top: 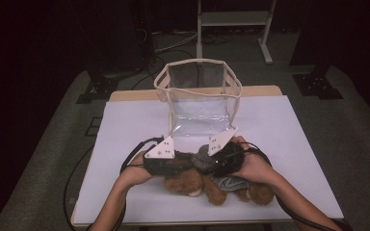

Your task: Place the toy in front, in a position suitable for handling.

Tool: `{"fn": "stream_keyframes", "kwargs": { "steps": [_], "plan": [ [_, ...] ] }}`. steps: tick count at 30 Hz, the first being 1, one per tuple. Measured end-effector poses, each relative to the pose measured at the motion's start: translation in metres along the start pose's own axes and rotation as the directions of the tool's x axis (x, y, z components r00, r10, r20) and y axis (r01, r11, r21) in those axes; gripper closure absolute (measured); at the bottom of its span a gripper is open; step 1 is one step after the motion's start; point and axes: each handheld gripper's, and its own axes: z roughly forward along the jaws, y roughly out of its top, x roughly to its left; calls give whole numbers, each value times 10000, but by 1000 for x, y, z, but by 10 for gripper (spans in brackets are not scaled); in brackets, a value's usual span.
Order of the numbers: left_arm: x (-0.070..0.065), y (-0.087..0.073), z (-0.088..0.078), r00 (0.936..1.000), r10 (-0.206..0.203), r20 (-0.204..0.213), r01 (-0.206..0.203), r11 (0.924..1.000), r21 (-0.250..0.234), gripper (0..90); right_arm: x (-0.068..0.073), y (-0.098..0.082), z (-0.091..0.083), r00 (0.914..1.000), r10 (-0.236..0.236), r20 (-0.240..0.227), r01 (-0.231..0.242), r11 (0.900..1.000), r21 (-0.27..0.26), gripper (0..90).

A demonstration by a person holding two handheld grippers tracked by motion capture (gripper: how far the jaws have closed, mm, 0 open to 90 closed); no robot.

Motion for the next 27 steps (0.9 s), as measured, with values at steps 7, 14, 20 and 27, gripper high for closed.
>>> {"fn": "stream_keyframes", "kwargs": {
  "steps": [7, 14, 20, 27],
  "plan": [
    [0, -3, 5, 9997, -219, -55, 220, 9995, 221, 789, 1, -2, -9, 10000, 44, -43, -45, 9998, -208, 450],
    [0, -4, 7, 9998, -180, 36, 179, 9992, 345, 787, 0, -11, -40, 9987, 432, 274, -411, 9966, -715, 381],
    [0, 1, 1, 10000, -77, -34, 77, 10000, 30, 726, 0, -15, -46, 9976, 386, 576, -362, 9985, -417, 704],
    [-3, 7, -1, 9999, 168, -14, -168, 9979, -633, 603, 1, -3, -21, 9995, 139, 291, -130, 9994, -307, 733]
  ]
}}
